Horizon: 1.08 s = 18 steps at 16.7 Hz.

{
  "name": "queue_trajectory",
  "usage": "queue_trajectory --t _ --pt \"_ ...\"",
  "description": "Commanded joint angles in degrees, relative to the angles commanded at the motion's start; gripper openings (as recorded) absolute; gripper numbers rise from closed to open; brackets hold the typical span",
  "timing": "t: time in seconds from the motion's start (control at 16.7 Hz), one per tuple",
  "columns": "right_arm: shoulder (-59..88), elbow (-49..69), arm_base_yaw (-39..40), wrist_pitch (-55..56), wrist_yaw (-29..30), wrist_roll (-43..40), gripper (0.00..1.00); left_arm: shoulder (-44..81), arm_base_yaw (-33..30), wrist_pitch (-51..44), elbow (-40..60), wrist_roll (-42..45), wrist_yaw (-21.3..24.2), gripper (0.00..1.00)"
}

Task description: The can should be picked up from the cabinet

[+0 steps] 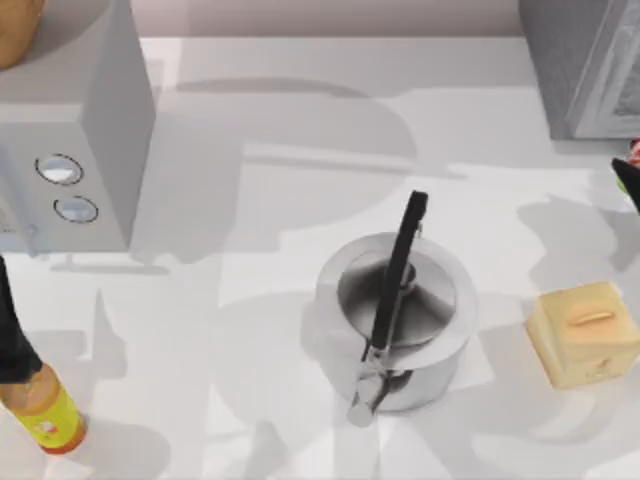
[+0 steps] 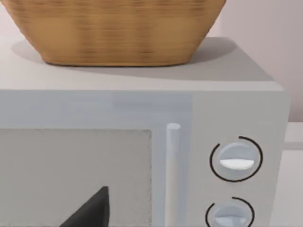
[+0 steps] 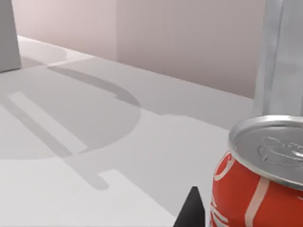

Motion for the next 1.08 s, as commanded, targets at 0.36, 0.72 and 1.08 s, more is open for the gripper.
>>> queue_trajectory --t 0.36,0.72,1.08 --pt "0.1 -0.1 -0.2 -0.1 0.0 -0.2 0.15 0.0 0.0 0.0 0.0 0.0 0.0 1.0" --pt "0.1 -0.1 -0.2 -0.1 0.0 -0.2 0.6 0.0 0.0 0.0 0.0 0.0 0.0 1.0" --pt "0.1 -0.1 -0.2 -0.1 0.0 -0.2 1.0 0.0 0.0 0.0 0.0 0.0 0.0 1.0"
